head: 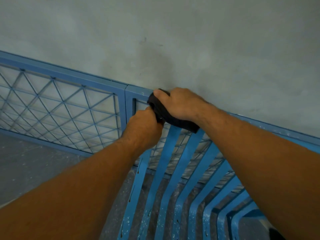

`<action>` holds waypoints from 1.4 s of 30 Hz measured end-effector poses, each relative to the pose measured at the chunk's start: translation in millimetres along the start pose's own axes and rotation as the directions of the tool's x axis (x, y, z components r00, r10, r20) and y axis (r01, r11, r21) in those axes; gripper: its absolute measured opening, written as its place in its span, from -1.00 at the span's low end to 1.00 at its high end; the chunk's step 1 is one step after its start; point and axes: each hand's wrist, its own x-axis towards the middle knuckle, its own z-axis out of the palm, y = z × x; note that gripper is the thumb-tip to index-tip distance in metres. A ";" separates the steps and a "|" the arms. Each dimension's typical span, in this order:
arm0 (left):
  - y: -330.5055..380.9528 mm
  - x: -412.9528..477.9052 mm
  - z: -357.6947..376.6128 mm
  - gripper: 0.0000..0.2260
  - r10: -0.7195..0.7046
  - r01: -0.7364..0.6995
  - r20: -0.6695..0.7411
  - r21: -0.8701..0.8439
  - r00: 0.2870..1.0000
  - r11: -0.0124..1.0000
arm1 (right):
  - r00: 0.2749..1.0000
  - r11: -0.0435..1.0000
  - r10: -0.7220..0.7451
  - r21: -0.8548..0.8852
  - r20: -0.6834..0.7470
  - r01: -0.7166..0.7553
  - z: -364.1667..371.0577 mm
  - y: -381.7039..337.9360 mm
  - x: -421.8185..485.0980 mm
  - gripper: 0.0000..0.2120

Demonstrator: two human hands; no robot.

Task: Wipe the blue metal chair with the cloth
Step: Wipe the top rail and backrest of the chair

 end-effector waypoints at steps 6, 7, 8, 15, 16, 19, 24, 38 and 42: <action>-4.1 -2.1 1.0 -0.85 0.011 -0.011 0.017 -0.020 1.000 1.000 | 0.939 0.939 -0.325 -0.161 -0.116 0.305 7.3 6.2 -17.4 -0.52; -4.9 -2.4 0.0 -0.86 0.017 -0.016 0.019 -0.022 1.000 1.000 | 0.927 0.919 -0.365 -0.193 -0.089 0.344 5.8 14.6 -22.5 -0.55; -5.3 -1.9 -1.0 -0.88 0.021 -0.021 0.018 -0.027 1.000 0.999 | 0.918 0.904 -0.392 -0.210 -0.063 0.372 4.3 23.7 -27.3 -0.56; -1.7 -4.3 -2.2 -0.77 0.013 -0.013 -0.009 -0.005 1.000 1.000 | 0.891 0.886 -0.435 -0.237 -0.132 0.397 1.9 103.6 -68.6 -0.50; -1.6 -4.5 -2.0 -0.77 0.009 -0.009 -0.010 -0.004 1.000 1.000 | 0.901 0.894 -0.417 -0.234 -0.122 0.383 0.1 110.8 -71.3 -0.51; -1.2 -4.6 -0.6 -0.77 -0.003 0.003 -0.023 -0.010 1.000 1.000 | 0.940 0.914 -0.324 -0.292 -0.109 0.281 -0.8 110.2 -70.8 -0.49; -0.7 -5.5 1.1 -0.71 0.004 -0.004 -0.049 0.008 0.999 1.000 | 0.936 0.895 -0.231 -0.435 -0.266 0.097 12.4 67.6 -57.1 -0.43; -7.9 -3.6 5.6 -0.77 0.040 -0.039 -0.085 0.011 0.996 0.999 | 0.905 0.883 -0.390 -0.349 -0.169 0.315 5.2 65.8 -51.7 -0.51; -6.2 -4.6 8.1 -0.73 0.030 -0.024 -0.114 0.051 0.993 0.998 | 0.903 0.861 -0.392 -0.417 -0.177 0.292 -2.2 137.4 -81.0 -0.48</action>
